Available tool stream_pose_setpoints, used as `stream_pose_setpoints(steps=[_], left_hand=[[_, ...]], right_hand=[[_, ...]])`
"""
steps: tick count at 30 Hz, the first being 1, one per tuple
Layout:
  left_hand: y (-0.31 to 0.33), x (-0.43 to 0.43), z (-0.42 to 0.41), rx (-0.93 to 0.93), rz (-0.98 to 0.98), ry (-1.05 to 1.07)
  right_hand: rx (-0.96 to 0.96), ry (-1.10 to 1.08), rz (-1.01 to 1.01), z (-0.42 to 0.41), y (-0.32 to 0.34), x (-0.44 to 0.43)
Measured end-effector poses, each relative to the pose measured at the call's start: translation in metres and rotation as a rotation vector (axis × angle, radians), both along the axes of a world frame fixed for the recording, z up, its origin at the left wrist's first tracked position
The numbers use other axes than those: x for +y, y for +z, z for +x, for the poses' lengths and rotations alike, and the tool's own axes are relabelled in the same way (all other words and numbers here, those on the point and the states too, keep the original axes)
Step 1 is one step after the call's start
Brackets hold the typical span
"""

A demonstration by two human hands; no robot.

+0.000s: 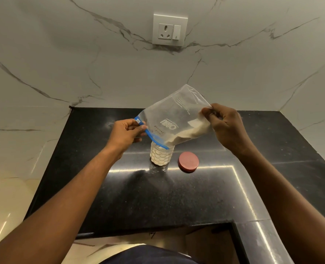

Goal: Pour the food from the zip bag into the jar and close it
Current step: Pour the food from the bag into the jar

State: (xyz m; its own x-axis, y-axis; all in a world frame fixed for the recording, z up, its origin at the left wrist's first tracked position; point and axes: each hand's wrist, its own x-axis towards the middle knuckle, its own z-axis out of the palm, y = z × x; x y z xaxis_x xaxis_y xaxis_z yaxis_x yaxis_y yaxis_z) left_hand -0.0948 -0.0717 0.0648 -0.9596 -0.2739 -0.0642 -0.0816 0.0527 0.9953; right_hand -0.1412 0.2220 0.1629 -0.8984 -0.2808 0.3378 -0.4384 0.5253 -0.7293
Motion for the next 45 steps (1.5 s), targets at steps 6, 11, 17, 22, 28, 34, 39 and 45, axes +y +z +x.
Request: stream_pose_setpoints(steps=[6,11,17,22,28,34,39,45], left_hand=[[-0.005,-0.003,0.001,0.0,0.049,0.011],[-0.007,-0.004,0.002,-0.001,0.069,0.012],[-0.007,-0.003,0.001,-0.014,0.077,-0.002],[-0.008,-0.003,0.002,-0.023,0.093,0.014],[-0.008,-0.003,0.004,-0.031,0.114,0.027],[-0.009,-0.001,0.003,-0.052,0.097,0.038],[-0.011,-0.005,0.004,-0.064,0.104,0.06],[-0.014,-0.004,0.008,-0.095,0.151,0.072]], right_hand=[[0.016,0.035,0.009,-0.002,0.008,-0.007],[0.039,0.033,0.045,-0.006,0.013,-0.012],[0.078,0.053,0.056,-0.007,0.021,-0.016],[0.067,0.069,0.06,-0.006,0.026,-0.023],[0.079,0.068,0.061,-0.007,0.03,-0.023],[0.128,0.067,0.058,-0.005,0.029,-0.039],[0.139,0.114,0.104,-0.004,0.029,-0.05],[0.129,0.129,0.128,-0.007,0.031,-0.051]])
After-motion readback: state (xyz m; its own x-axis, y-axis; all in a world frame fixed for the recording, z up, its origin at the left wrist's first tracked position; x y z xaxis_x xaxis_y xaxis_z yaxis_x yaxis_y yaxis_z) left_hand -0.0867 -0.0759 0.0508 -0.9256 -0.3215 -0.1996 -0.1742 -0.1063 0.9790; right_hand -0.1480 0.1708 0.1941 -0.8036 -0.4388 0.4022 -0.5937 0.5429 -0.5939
